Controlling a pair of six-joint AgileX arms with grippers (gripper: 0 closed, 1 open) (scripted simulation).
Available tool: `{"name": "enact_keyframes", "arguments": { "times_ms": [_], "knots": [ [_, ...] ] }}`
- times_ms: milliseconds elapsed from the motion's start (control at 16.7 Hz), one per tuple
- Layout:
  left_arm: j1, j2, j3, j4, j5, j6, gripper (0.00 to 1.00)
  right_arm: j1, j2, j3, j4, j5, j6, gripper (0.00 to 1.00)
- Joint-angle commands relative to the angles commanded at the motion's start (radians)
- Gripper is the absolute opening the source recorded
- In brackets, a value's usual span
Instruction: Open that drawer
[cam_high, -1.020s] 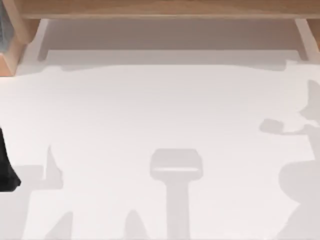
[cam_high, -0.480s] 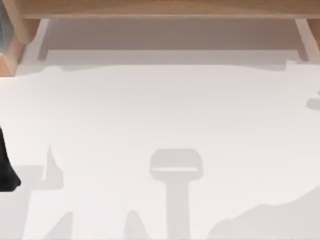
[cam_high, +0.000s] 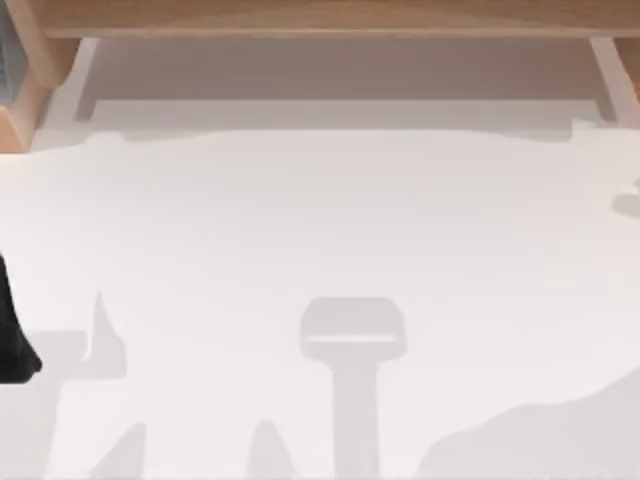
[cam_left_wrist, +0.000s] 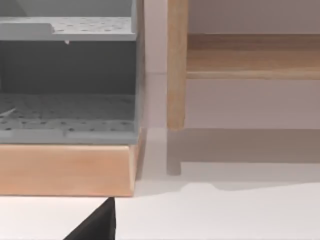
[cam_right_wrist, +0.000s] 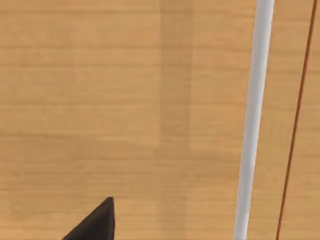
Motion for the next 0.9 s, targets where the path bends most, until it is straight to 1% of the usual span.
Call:
{"name": "enact_keyframes", "arguments": {
  "times_ms": [300,600,900],
  "knots": [
    [0.000,0.000,0.000,0.000,0.000,0.000,1.00,0.022,0.044,0.093,-0.049,0.021,-0.001,1.00],
    [0.000,0.000,0.000,0.000,0.000,0.000,1.00,0.025,0.049,0.104,-0.054,0.024,-0.001,1.00],
    [0.000,0.000,0.000,0.000,0.000,0.000,1.00,0.025,0.049,0.104,-0.054,0.024,-0.001,0.62]
  ]
}}
